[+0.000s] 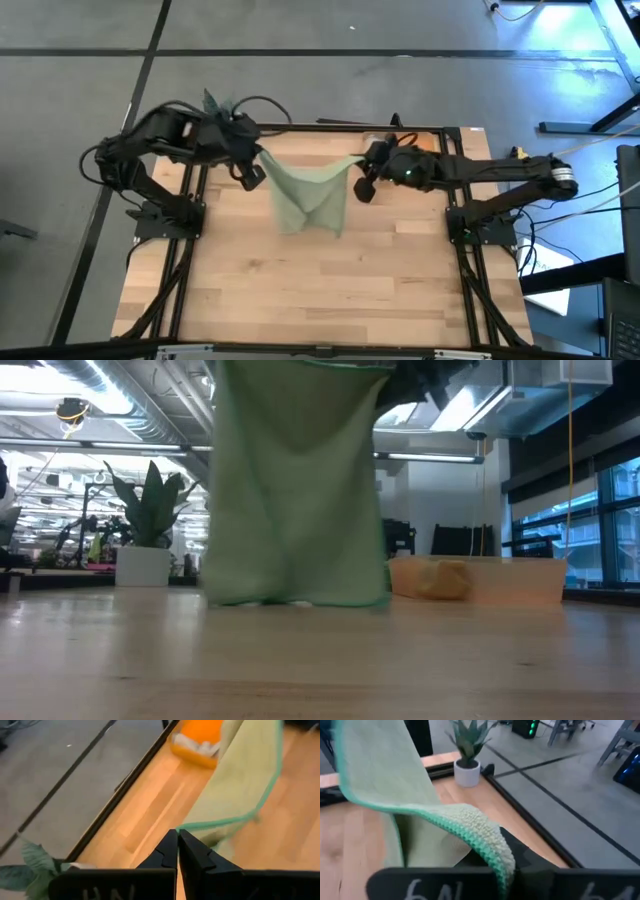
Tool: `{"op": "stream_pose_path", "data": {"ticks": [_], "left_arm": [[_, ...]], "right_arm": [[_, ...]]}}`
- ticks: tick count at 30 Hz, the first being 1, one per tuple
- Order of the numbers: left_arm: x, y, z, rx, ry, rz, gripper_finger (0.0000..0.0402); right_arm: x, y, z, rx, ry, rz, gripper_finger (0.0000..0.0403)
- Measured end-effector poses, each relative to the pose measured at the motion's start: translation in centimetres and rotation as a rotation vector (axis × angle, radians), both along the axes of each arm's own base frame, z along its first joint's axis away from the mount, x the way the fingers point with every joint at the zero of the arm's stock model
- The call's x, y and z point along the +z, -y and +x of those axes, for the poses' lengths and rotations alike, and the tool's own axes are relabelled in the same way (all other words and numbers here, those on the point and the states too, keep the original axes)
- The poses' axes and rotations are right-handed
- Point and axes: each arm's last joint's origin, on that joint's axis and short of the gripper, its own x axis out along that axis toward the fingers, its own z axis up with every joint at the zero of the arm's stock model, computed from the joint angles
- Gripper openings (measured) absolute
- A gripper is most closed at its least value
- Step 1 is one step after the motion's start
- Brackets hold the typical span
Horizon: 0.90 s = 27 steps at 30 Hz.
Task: Roll microfiber towels into tight, uniform cylinder then place into a basket
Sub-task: Fold the green microfiber towel
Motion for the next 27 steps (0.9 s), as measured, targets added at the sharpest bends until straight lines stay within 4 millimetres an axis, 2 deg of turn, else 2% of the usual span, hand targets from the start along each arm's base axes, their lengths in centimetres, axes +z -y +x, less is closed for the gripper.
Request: {"op": "stream_pose_path", "data": {"ticks": [6, 12, 16, 19, 27], "left_arm": [[-2.0, -1.3, 0.8, 0.16, -0.074, 0.142, 0.0], [-1.6, -3.0, 0.5, 0.365, -0.021, 0.3, 0.0], [-1.9, -3.7, 0.6, 0.221, -0.115, 0.198, 0.0], [-2.0, -3.9, 0.6, 0.212, -0.117, 0.17, 0.0], [-2.3, -3.2, 0.9, -0.051, -0.16, -0.02, 0.0]], "right_arm": [[1.1, 0.9, -1.4, -0.012, 0.004, -0.04, 0.0002], [1.0, 2.4, -1.7, -0.012, -0.019, -0.036, 0.0001], [1.0, 3.1, -1.9, -0.027, -0.021, -0.034, 0.0001], [1.0, 3.5, -2.0, -0.042, -0.024, -0.039, 0.0002], [1.5, 4.1, -2.1, -0.019, -0.03, -0.039, 0.0004]]}}
